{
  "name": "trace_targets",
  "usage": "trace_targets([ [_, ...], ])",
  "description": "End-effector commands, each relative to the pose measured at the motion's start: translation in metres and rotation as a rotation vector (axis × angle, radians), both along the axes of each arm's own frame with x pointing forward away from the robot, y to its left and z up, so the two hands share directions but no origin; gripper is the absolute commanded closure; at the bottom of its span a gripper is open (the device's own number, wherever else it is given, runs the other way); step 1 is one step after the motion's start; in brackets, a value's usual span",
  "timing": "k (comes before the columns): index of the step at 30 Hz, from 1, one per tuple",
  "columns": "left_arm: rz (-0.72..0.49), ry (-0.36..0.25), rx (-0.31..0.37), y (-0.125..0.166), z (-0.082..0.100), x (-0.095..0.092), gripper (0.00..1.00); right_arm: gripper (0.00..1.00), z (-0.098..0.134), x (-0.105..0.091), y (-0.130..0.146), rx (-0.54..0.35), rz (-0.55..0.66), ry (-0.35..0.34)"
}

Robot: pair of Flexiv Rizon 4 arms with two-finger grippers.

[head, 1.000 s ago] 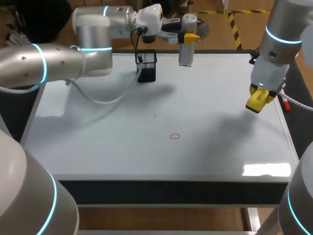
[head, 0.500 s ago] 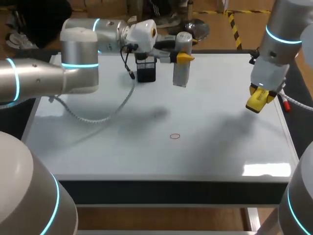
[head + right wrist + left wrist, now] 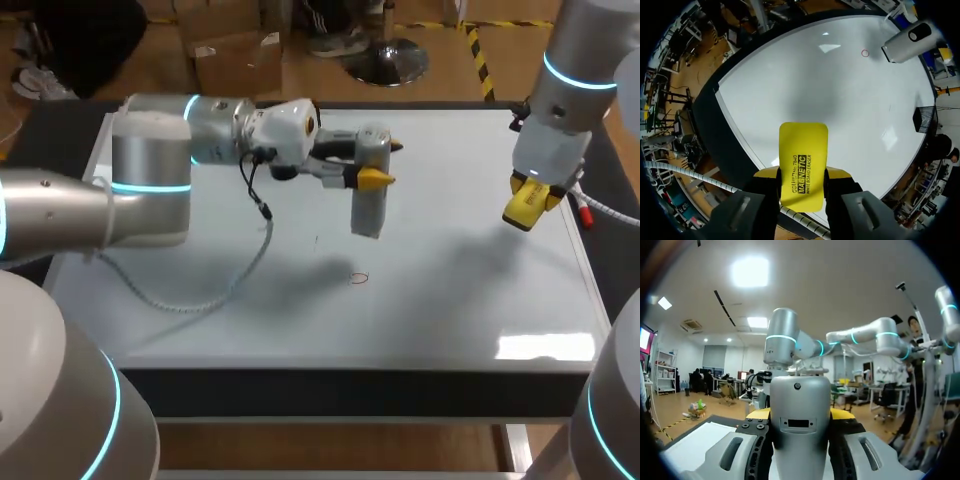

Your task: Pick up the inspection probe, press it on each red-marked spot on the whiteboard one by one, put down the probe, pick up the eraser, and wipe off all the red marks.

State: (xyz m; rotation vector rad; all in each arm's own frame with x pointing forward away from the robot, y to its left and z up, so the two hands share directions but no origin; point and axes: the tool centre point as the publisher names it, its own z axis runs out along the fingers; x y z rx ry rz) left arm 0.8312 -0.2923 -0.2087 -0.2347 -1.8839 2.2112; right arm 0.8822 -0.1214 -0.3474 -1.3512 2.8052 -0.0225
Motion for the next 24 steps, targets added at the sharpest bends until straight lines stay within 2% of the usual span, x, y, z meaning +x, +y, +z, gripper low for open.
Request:
trace_targets([
  [1, 0.083, 0.033, -0.017, 0.007, -0.009, -0.020, 1.00, 1.00, 0.000, 0.000, -0.001, -0.003, 0.001, 0.000],
  [9, 0.087, 0.042, -0.026, 0.006, -0.020, -0.034, 1.00, 1.00, 0.000, 0.000, -0.001, -0.003, 0.001, 0.000],
  [13, 0.087, 0.020, -0.025, 0.005, -0.025, -0.033, 1.00, 1.00, 0.000, 0.000, -0.001, -0.003, 0.001, 0.000],
  [24, 0.071, 0.025, -0.021, 0.005, -0.043, -0.027, 1.00, 1.00, 0.000, 0.000, -0.001, -0.003, 0.001, 0.000],
])
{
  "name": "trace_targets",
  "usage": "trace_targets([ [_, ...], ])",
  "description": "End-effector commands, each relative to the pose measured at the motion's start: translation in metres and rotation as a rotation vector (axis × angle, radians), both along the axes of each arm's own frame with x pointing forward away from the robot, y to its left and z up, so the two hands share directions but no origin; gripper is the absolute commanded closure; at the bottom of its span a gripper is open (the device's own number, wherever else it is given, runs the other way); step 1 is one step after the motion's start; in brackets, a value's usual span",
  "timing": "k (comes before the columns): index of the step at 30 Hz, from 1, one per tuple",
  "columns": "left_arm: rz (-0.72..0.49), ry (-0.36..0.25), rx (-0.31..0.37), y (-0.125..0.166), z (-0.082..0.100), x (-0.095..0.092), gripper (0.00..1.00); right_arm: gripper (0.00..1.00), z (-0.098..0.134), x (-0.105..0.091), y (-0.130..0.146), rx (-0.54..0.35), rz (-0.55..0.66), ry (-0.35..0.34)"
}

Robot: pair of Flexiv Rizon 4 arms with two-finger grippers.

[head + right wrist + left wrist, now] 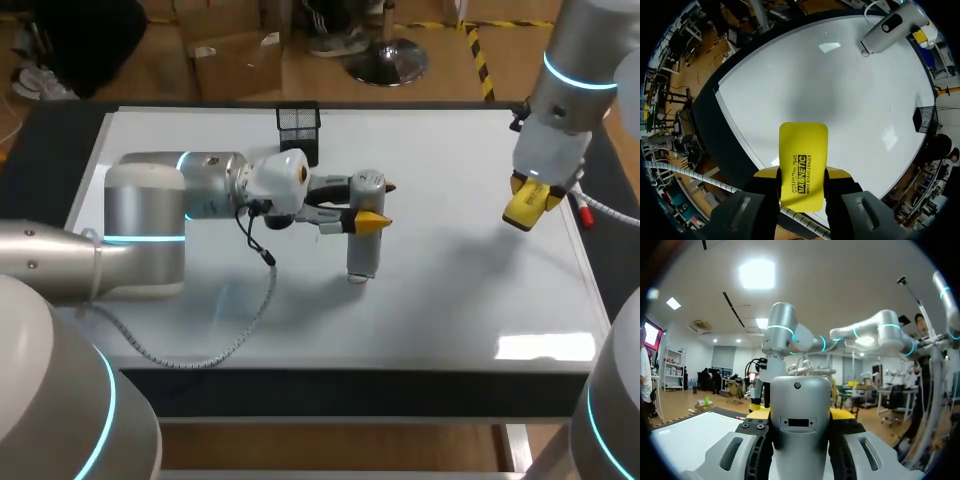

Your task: Pick up the inspection probe, press it on each red-marked spot on the whiteboard one by one, put down the probe, pick up the eraser, and wipe off all the red marks.

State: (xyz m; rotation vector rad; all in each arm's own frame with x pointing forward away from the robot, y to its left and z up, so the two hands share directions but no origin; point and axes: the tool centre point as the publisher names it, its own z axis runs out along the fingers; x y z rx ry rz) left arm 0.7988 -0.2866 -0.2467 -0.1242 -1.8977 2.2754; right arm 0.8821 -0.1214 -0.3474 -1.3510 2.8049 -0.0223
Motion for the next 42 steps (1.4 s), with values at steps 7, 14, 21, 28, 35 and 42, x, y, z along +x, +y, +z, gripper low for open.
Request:
trace_targets([
  [7, -0.039, -0.006, -0.004, 0.000, -0.013, 0.009, 1.00, 1.00, 0.000, 0.000, -0.001, -0.004, 0.001, 0.001],
  [14, -0.044, 0.001, -0.004, -0.001, -0.017, 0.009, 1.00, 1.00, 0.000, 0.000, -0.001, -0.004, 0.001, 0.001],
  [21, -0.057, -0.004, 0.019, -0.005, -0.019, 0.004, 1.00, 1.00, 0.000, 0.000, -0.001, -0.004, 0.001, 0.001],
  [28, -0.050, -0.011, 0.023, -0.001, -0.022, 0.004, 1.00, 1.00, 0.000, 0.000, -0.001, -0.004, 0.001, 0.001],
  [35, -0.039, -0.002, 0.008, 0.004, -0.027, 0.002, 1.00, 1.00, 0.000, 0.000, -0.001, -0.004, 0.001, 0.001],
  [42, -0.037, -0.018, -0.003, 0.005, -0.031, 0.001, 1.00, 1.00, 0.000, 0.000, -0.001, -0.004, 0.001, 0.001],
])
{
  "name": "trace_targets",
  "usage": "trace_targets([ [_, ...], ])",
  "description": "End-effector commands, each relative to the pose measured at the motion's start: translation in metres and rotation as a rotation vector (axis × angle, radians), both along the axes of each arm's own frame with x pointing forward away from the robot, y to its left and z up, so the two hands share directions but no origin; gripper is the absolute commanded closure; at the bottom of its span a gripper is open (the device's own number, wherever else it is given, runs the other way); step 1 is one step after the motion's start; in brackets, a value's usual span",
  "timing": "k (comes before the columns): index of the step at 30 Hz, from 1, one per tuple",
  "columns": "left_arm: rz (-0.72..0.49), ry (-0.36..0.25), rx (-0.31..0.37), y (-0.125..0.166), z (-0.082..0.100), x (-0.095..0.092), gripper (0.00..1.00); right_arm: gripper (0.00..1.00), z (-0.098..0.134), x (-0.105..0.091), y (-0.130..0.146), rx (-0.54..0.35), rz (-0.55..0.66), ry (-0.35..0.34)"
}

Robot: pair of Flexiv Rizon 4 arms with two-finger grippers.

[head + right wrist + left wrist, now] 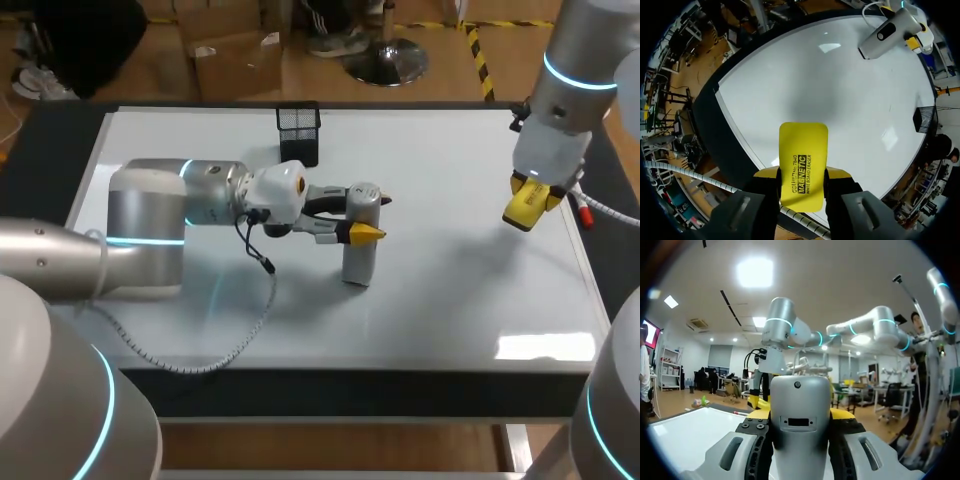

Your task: Pick up the inspection probe, press it on each red-marked spot on the whiteboard one by one, put down the probe, pick up the eraser, and wipe off all the red marks.

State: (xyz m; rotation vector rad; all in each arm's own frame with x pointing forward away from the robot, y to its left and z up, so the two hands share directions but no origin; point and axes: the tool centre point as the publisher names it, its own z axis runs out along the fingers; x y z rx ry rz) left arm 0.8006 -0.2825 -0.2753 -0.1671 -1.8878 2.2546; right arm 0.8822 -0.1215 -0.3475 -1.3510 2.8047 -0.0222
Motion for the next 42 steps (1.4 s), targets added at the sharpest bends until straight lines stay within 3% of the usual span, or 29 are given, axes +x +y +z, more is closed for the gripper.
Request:
trace_targets([
  [1, -0.007, -0.012, -0.007, 0.001, -0.003, -0.001, 1.00, 1.00, 0.000, 0.000, 0.000, -0.004, 0.001, 0.001],
  [9, -0.057, -0.058, 0.032, 0.002, -0.001, 0.000, 1.00, 1.00, 0.000, 0.000, 0.000, -0.004, 0.001, 0.001],
  [28, -0.070, -0.062, 0.037, 0.000, -0.001, 0.002, 1.00, 1.00, 0.000, 0.000, 0.000, -0.004, 0.001, 0.001],
  [42, -0.104, -0.066, 0.001, -0.002, 0.020, 0.000, 1.00, 1.00, 0.000, 0.000, 0.000, -0.004, 0.001, 0.001],
])
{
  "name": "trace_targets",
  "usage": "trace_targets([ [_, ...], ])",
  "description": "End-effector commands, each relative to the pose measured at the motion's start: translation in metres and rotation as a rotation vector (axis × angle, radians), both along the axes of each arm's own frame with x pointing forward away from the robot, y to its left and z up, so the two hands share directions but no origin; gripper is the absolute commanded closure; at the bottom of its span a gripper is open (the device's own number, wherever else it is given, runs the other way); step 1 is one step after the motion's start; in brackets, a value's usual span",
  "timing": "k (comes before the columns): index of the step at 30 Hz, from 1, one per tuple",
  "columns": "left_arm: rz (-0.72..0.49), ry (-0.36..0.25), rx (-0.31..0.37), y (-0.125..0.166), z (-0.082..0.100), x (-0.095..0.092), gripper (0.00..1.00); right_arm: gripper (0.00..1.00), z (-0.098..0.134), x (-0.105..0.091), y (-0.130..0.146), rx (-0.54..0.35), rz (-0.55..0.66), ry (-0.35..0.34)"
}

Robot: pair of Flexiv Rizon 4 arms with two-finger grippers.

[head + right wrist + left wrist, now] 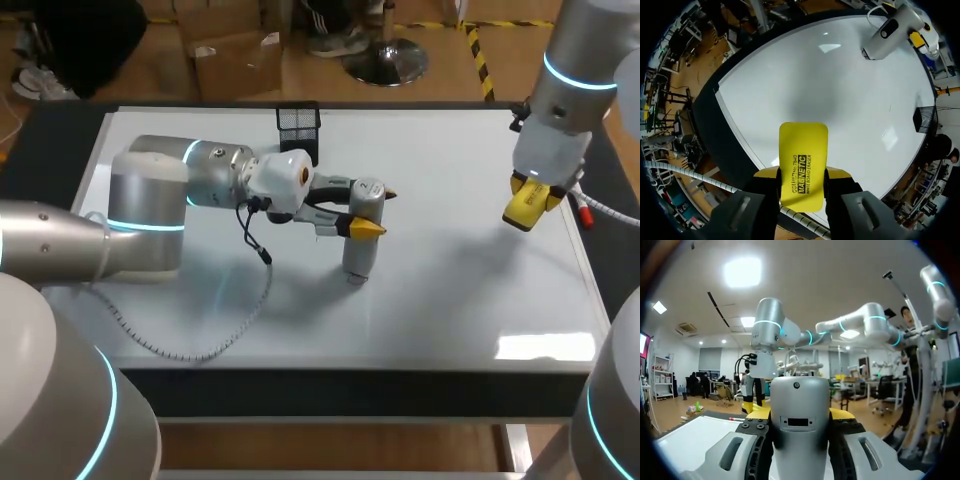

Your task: Pick up the inspection probe, press it on each red-marked spot on the whiteboard one by one, put down the probe, pick up the eraser, and wipe off all the red marks.

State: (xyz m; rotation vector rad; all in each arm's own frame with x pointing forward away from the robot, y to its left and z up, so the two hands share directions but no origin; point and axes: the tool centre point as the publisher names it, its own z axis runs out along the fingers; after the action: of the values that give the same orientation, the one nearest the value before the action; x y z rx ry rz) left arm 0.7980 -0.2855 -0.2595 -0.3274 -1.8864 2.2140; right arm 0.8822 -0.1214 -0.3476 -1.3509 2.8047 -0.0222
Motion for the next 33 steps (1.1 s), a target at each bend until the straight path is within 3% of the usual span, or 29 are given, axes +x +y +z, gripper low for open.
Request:
trace_targets([
  [1, -0.022, 0.011, -0.009, 0.001, 0.005, 0.004, 1.00, 1.00, 0.001, 0.000, 0.000, -0.004, 0.001, 0.001],
  [20, -0.137, 0.049, -0.068, 0.058, 0.021, 0.036, 1.00, 1.00, 0.001, 0.000, 0.000, -0.004, 0.001, 0.001],
  [33, -0.210, 0.043, -0.047, 0.108, 0.026, 0.060, 1.00, 1.00, 0.001, 0.000, 0.000, -0.004, 0.001, 0.001],
])
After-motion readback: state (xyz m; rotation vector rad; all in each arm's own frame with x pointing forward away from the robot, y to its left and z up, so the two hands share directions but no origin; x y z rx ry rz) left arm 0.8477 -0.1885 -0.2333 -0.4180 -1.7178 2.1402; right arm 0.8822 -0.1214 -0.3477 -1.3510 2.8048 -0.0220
